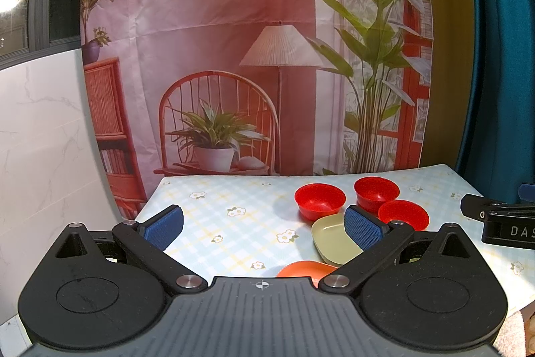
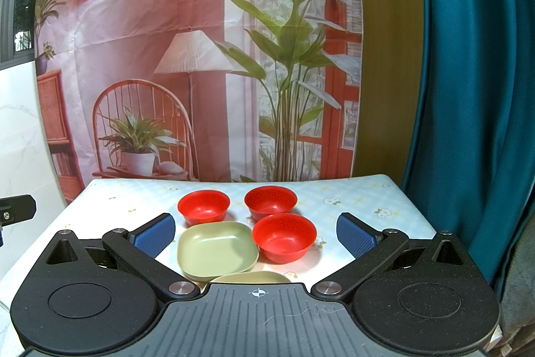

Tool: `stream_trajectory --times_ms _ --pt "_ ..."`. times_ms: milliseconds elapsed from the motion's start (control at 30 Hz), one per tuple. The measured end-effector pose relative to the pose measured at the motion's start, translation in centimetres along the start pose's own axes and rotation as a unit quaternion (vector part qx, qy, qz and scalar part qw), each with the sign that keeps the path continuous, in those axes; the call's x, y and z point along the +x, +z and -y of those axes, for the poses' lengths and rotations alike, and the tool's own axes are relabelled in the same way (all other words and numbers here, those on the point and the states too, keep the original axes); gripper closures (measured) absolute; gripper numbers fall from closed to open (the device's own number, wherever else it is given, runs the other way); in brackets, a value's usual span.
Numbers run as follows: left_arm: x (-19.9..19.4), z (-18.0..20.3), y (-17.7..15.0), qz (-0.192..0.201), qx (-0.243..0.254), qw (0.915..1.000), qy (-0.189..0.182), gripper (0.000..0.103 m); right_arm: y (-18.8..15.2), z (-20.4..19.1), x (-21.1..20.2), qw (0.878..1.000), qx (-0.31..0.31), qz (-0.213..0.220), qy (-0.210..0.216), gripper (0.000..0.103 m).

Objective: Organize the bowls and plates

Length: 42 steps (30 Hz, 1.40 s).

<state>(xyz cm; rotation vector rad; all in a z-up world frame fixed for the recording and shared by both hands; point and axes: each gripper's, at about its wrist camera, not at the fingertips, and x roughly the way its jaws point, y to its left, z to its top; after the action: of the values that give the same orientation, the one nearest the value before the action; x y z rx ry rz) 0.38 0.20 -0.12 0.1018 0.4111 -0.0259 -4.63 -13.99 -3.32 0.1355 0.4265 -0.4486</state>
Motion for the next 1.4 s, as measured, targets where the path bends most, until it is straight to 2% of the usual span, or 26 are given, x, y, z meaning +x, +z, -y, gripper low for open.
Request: stream_trajectory --times_ms 600,900,1000,1167,1267,1400 --pt "0.0 0.0 0.0 -0.001 -0.001 1.0000 0.000 0.000 0.0 0.0 0.0 1.000 0.000 -0.001 0.000 0.000" --pt "0.9 -0.6 -0.3 -0.019 -0.013 0.9997 0.008 0.000 0.2 -0.1 0.9 1.000 0.010 -0.006 0.004 0.000" --pt "1.4 -0.6 -0.2 -0.015 -0.008 0.9997 0.017 0.000 -0.2 0.5 1.0 1.000 0.021 0.002 0.014 0.000" --pt "2.7 0.0 -0.1 0.001 0.028 0.9985 0.046 0.000 0.0 1.0 1.8 0.997 0.031 0.026 0.064 0.000" --pt "3.5 0.0 0.0 0.008 0.033 0.9986 0.040 0.000 0.0 0.8 2.6 0.996 0.009 0.046 0.071 0.000" --pt "4.3 -0.2 -0.2 0.030 0.016 0.9990 0.029 0.000 0.5 0.7 4.4 0.996 0.003 0.037 0.076 0.000"
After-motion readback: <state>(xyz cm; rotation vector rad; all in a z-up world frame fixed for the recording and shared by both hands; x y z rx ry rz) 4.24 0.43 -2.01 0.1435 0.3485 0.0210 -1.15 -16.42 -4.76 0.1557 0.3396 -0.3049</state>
